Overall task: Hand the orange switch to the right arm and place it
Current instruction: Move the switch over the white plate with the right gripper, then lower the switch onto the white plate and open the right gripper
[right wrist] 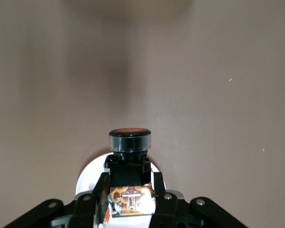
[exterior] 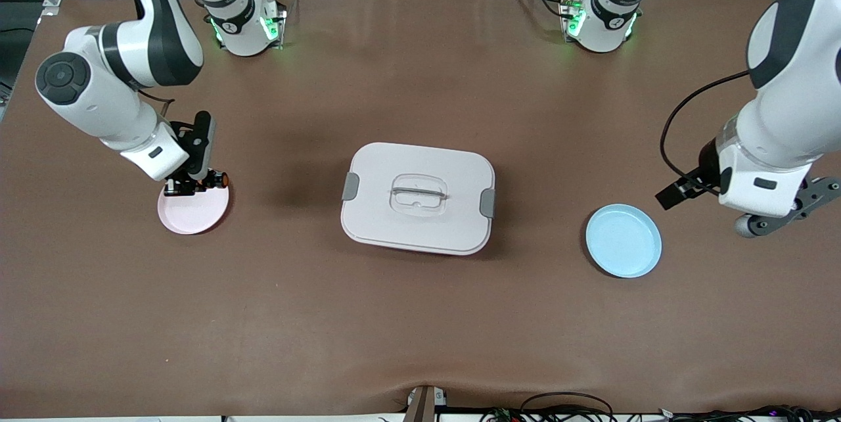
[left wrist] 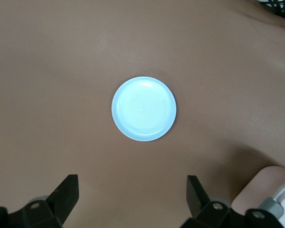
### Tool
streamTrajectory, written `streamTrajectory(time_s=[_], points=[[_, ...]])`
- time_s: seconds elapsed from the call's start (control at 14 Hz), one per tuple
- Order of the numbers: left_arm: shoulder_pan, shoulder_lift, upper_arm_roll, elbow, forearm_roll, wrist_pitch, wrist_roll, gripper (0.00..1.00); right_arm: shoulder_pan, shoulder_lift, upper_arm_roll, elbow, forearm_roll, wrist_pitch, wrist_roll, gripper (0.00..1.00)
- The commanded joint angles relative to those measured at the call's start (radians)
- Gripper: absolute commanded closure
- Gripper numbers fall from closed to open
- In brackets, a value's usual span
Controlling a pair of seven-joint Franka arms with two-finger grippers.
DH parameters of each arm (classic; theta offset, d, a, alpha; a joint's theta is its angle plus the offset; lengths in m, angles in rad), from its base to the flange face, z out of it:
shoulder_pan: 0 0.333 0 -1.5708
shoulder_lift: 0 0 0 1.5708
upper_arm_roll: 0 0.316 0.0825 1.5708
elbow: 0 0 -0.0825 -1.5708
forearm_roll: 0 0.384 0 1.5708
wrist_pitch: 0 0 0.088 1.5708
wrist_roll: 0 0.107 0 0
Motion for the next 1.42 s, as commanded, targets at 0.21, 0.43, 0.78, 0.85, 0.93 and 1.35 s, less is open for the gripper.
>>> streamTrajectory(time_s=[0.21, 0.43, 0.78, 0.85, 0.93, 1.35], points=[[0.011, -0.051, 0.011, -0.04, -0.005, -0.014, 0.049, 0.0, -0.134, -0.023, 0.018, -0.18, -0.02, 0.21, -0.122, 1.0], [-0.073, -0.096, 0.153, -0.045, -0.066, -0.014, 0.16, 0.0, -0.159, 0.002, 0.018, -0.223, -0.011, 0.318, -0.124, 1.0], [-0.142, -0.177, 0.32, -0.089, -0.152, -0.014, 0.39, 0.0, -0.205, 0.121, 0.019, -0.221, 0.06, 0.425, -0.127, 1.0], [-0.144, -0.197, 0.335, -0.109, -0.158, -0.013, 0.427, 0.0, -0.205, 0.144, 0.019, -0.22, 0.06, 0.447, -0.127, 1.0], [-0.148, -0.218, 0.353, -0.126, -0.161, -0.013, 0.46, 0.0, -0.208, 0.166, 0.019, -0.22, 0.061, 0.471, -0.126, 1.0], [-0.161, -0.323, 0.459, -0.224, -0.266, -0.007, 0.621, 0.0, -0.216, 0.253, 0.019, -0.212, 0.061, 0.562, -0.132, 1.0]])
